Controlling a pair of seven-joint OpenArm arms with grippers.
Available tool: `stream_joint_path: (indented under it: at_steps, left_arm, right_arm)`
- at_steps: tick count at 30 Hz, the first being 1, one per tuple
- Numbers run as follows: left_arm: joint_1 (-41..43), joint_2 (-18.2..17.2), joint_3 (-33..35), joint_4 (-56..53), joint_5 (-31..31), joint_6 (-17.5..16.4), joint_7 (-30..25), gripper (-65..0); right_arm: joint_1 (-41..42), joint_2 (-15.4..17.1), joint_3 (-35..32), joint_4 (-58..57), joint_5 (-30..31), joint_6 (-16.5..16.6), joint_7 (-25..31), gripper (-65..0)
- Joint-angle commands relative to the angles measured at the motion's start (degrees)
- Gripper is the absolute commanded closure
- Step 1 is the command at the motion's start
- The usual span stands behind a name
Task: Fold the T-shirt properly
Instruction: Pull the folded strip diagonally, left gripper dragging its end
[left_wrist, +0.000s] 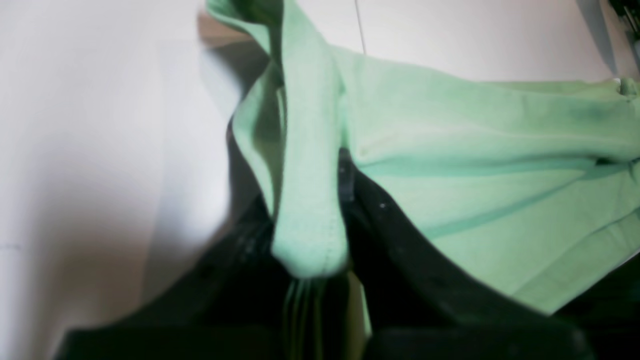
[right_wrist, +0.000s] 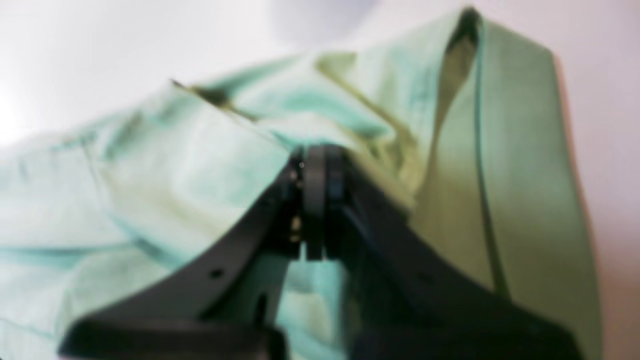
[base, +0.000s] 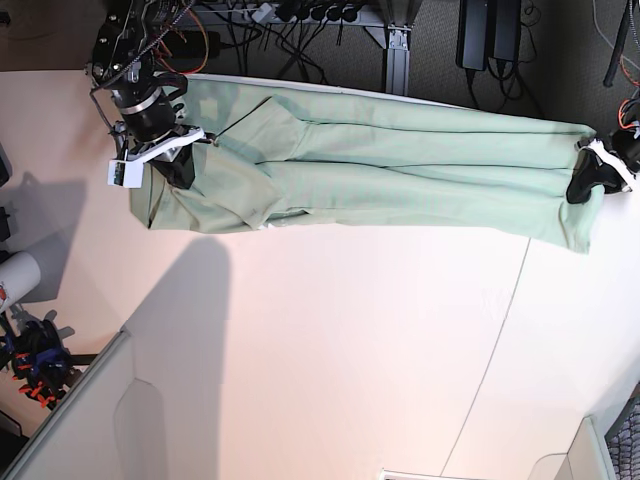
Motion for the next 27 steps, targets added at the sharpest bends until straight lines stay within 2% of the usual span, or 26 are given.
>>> stream_joint_path:
  at_steps: [1,8,18,23,27]
  left_arm:
    - [-1.11,-0.52,0.26,-0.11,3.45,-0.01,3.21,0.0]
    - [-10.36,-0.87,0.59,-1.62,9.14,-0.01,3.17,0.0]
    - [-28.33,-1.03,0.72,-25.51,10.12,-0.01,-1.99,0.0]
    - [-35.45,-1.2,0.92,-30.73,16.55,-0.01,-6.8,0.0]
    - [-40.46,-3.21,4.87,-34.38,22.16,0.98,-11.02,0.0]
  right_arm:
    - [1.16,0.72,0.46,1.29,0.98,0.04,1.29,0.0]
    - [3.43,0.74,0.46,3.78,1.14,0.04,0.83,0.0]
    - [3.52,0.9,1.55,6.8,1.73,0.04,-0.24,0.0]
    - [3.5,0.9,1.84,6.8,3.26,0.07,-1.07,0.0]
    - [3.21,0.9,1.84,6.82,3.69,0.07,-1.44,0.0]
